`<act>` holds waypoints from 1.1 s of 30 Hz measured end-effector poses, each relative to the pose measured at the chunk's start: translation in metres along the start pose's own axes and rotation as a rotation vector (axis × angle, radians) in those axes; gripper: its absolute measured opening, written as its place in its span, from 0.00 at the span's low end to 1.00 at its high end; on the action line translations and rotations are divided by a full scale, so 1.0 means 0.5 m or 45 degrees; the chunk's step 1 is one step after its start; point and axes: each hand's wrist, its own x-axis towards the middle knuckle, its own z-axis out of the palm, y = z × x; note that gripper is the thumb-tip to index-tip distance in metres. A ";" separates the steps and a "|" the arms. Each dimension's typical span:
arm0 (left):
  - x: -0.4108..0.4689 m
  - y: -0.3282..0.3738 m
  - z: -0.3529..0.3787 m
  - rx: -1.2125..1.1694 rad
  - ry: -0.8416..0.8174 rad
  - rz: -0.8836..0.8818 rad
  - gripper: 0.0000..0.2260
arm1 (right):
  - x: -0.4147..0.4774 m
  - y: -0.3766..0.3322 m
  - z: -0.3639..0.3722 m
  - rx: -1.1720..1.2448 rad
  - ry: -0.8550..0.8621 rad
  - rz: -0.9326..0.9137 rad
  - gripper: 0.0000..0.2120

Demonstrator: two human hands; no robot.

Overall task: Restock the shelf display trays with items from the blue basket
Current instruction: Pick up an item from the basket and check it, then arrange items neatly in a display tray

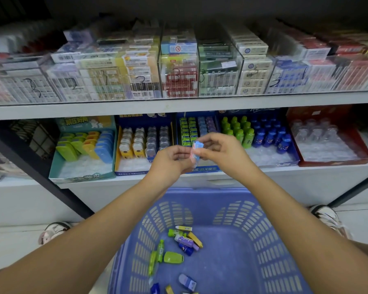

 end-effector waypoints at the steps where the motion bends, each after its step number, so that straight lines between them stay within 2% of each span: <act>1: 0.001 0.001 0.001 0.066 -0.002 0.036 0.07 | 0.000 0.000 -0.004 0.019 0.051 -0.014 0.10; 3: 0.004 -0.003 0.002 0.368 -0.030 0.121 0.12 | 0.007 0.006 -0.023 -0.059 0.237 -0.040 0.10; 5: 0.003 -0.019 0.002 0.876 -0.121 0.216 0.19 | 0.015 0.020 -0.044 -0.261 0.346 -0.069 0.09; 7: -0.004 -0.042 0.002 1.269 -0.249 0.296 0.24 | 0.020 0.038 -0.052 -0.411 0.296 -0.089 0.07; 10: -0.010 -0.065 0.003 1.547 -0.367 0.388 0.28 | 0.023 0.061 -0.046 -0.518 0.203 -0.107 0.07; 23: -0.003 -0.065 0.000 1.571 -0.379 0.400 0.29 | 0.040 0.065 -0.035 -0.667 0.109 -0.155 0.07; 28: -0.004 -0.061 0.000 1.545 -0.391 0.354 0.29 | 0.031 0.062 -0.035 -0.922 0.100 -0.211 0.11; 33: -0.036 -0.072 0.000 1.419 -0.309 0.408 0.25 | 0.003 0.046 -0.031 -1.136 -0.073 -0.154 0.19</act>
